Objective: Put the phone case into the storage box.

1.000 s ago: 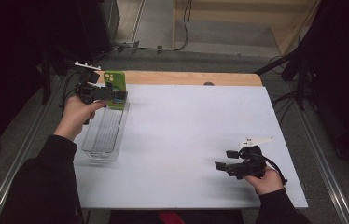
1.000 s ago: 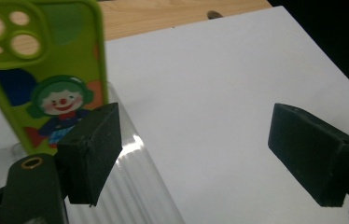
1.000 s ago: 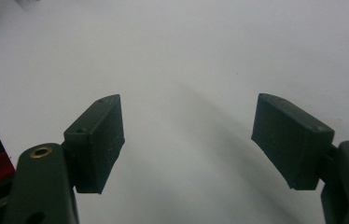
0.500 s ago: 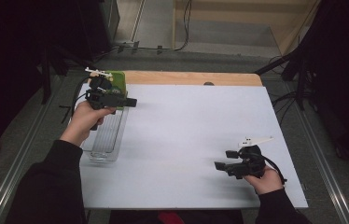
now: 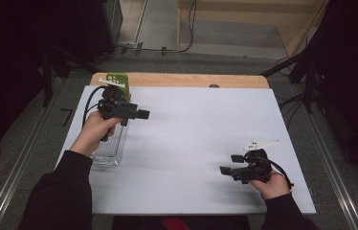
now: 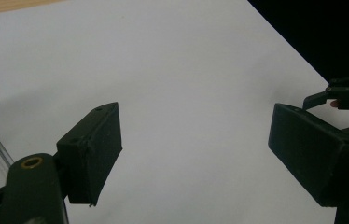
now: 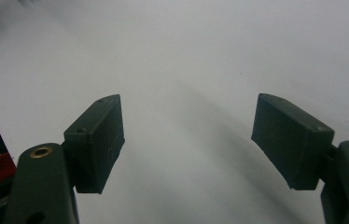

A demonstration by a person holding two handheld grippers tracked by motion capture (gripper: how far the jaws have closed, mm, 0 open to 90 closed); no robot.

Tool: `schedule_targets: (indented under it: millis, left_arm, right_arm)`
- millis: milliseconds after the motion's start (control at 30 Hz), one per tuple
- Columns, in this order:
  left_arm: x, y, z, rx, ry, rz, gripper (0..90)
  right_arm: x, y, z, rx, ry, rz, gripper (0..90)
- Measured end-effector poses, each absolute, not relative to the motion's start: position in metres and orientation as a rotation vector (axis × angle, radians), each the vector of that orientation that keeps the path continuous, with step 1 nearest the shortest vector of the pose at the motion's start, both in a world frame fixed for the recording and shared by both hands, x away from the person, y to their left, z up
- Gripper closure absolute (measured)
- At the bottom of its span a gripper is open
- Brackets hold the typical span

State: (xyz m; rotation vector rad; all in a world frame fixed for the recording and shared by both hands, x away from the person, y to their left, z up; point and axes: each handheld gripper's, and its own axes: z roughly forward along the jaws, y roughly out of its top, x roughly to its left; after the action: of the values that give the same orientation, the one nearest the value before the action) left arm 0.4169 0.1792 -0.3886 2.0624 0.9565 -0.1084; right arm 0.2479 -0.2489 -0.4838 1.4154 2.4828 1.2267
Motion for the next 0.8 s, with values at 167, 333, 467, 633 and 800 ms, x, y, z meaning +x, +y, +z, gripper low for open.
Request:
schedule_targets:
  millis: [167,333,467,633,800]
  left_arm:
    - [0.413,0.178,-0.393,2.080,0.974,-0.041,18.1]
    - [0.408,0.179,-0.399,2.069,0.971,-0.065,18.1]
    - [0.404,0.180,-0.402,2.069,0.962,-0.069,18.1]
    - [0.397,0.182,-0.406,2.042,0.949,-0.072,18.1]
    - [0.391,0.183,-0.411,2.031,0.935,-0.078,18.0]
  right_arm:
    - [0.248,-0.249,-0.484,1.409,2.486,1.230,23.4]
    - [0.248,-0.248,-0.484,1.404,2.486,1.230,23.4]
    - [0.248,-0.248,-0.484,1.405,2.490,1.221,23.4]
    - [0.247,-0.248,-0.484,1.400,2.479,1.227,23.4]
    - [0.248,-0.247,-0.485,1.399,2.485,1.221,23.4]
